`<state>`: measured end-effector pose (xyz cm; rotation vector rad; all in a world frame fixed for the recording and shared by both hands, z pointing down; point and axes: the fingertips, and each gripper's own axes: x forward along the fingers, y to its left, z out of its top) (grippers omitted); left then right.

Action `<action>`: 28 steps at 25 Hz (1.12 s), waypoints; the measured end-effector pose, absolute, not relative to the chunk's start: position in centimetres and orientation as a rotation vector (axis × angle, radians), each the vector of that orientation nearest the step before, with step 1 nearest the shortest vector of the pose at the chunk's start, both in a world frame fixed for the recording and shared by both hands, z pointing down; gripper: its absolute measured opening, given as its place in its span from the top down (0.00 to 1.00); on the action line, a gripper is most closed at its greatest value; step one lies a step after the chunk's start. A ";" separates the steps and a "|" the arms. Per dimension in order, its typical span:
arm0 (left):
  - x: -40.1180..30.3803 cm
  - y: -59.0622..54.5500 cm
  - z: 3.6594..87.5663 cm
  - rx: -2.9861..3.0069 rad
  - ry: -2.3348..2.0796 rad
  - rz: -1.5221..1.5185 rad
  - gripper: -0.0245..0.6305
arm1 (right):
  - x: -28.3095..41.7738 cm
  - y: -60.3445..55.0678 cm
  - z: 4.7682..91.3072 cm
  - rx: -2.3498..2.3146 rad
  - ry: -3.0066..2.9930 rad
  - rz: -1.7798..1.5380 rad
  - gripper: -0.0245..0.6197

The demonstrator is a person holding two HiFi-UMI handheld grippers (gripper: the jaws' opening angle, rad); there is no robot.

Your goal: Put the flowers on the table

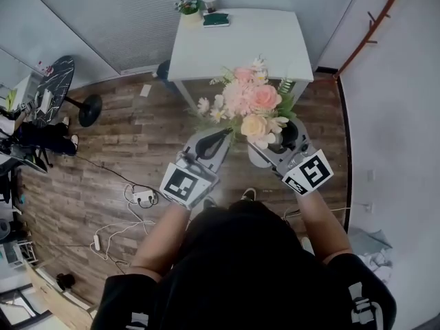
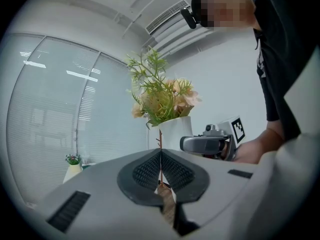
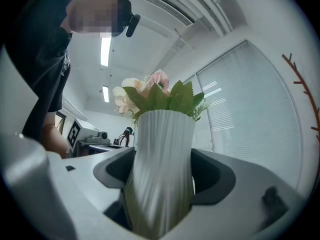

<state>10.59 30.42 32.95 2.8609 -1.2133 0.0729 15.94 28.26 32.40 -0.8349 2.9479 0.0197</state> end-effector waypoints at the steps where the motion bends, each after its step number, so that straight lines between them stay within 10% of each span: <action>1: 10.9 30.3 33.0 2.861 -1.224 0.080 0.94 | 16.2 28.1 32.4 -0.827 2.948 0.023 0.40; 28: 5.6 12.6 34.3 2.846 -1.198 -0.011 0.94 | 11.3 11.0 34.8 -0.934 2.984 0.056 0.40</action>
